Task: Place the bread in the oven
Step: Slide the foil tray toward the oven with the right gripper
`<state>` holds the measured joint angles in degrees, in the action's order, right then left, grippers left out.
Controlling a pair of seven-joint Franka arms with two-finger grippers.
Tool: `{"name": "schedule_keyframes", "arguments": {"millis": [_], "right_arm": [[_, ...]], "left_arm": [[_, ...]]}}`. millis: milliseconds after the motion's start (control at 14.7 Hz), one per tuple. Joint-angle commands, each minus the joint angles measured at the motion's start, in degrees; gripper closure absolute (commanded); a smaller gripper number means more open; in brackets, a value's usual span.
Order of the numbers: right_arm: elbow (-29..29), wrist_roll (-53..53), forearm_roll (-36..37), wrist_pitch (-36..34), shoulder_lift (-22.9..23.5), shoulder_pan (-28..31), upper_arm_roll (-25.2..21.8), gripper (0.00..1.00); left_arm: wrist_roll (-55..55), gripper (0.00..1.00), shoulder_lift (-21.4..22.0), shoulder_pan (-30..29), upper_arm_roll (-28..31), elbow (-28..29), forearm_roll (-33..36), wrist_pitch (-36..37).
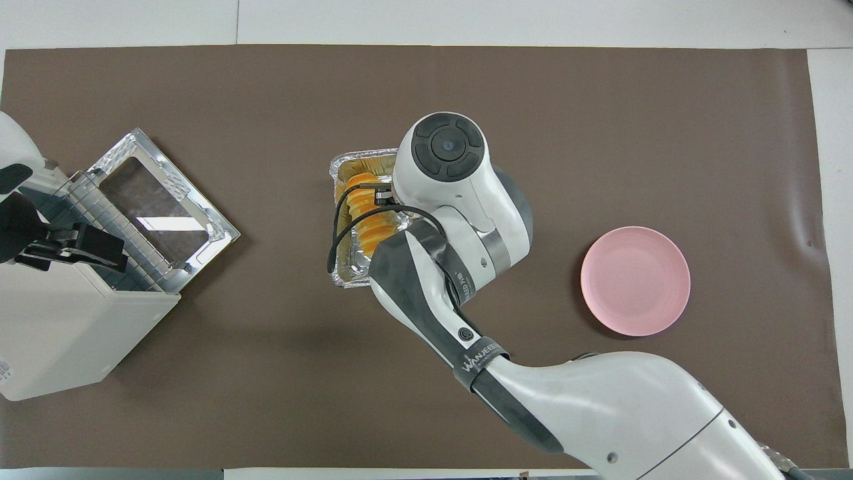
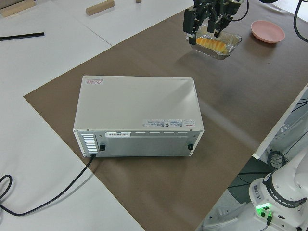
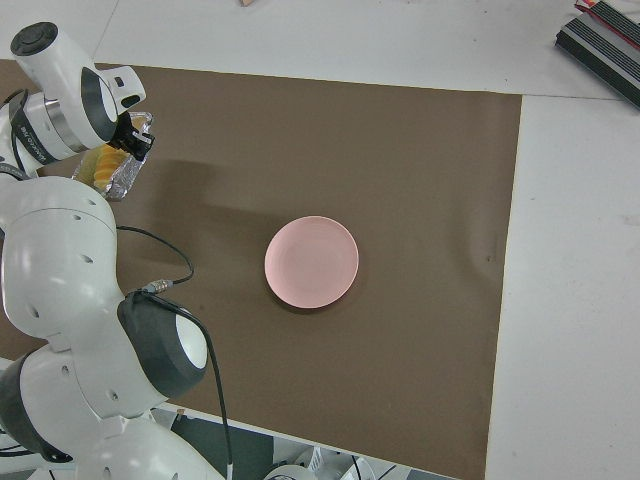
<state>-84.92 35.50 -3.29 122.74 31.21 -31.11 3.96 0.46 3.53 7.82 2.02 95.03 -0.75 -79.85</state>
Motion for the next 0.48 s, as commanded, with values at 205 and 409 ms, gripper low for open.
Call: {"name": "schedule_keyframes", "arguments": {"millis": [205, 409], "right_arm": [[-11.22, -0.17, -0.05, 8.91, -3.08, -1.49, -0.27, 1.0], [-14.92, 0.01, -0.05, 12.88, -3.96, -1.5, -0.27, 1.0]], "left_arm": [[0.77, 0.0, 1.04, -0.88, -0.62, 0.59, 0.93, 0.66], [0.77, 0.0, 1.04, -0.88, -0.71, 0.59, 0.93, 0.66]]}}
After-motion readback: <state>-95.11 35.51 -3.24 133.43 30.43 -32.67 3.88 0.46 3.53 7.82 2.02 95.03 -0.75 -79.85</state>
